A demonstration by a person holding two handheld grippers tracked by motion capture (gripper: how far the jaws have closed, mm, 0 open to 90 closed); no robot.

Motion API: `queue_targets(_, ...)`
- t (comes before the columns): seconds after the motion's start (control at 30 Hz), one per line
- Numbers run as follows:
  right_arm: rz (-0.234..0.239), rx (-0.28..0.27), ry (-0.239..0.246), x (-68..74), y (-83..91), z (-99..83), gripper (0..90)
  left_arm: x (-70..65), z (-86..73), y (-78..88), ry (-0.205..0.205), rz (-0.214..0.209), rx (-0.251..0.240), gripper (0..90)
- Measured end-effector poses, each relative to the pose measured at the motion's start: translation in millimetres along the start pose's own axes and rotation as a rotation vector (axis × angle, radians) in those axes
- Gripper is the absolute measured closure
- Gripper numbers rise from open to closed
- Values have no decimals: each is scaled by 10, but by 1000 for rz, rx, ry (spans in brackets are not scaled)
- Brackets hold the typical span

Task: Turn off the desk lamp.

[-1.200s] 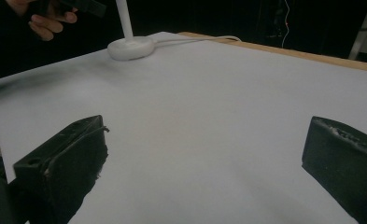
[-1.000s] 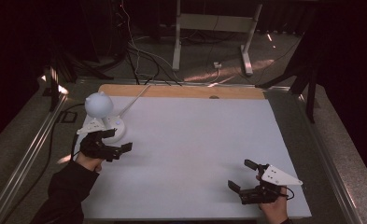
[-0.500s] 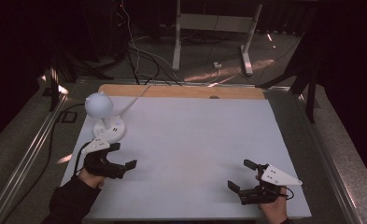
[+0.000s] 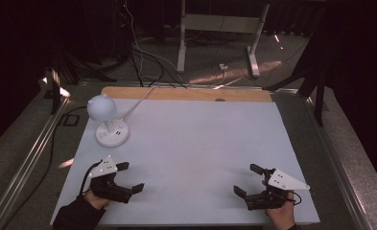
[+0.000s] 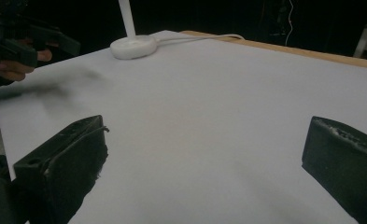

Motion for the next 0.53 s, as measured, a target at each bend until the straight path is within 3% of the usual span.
queue_targets(0.13, 2, 3, 2, 2, -2, -3, 0, 1, -69, 2, -8, 0, -6, 5)
queue_targets(0.23, 1, 4, 3, -1, 0, -5, 0, 12, -129, -8, -4, 25, -11, 5)
queue_targets(0.53, 6, 6, 0, -2, -4, -10, 0, 9, -151, -29, -4, 10, -4, 5)
Point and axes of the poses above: each handheld gripper's, and its own axes: y roughly backward along the jaws, z roughly out of its top, x roughly to its left, the point moved 3 cm from there along -y, roughly forward along the jaws, and after that the axes turned 10 degrees about y, right-handed, at the moved point
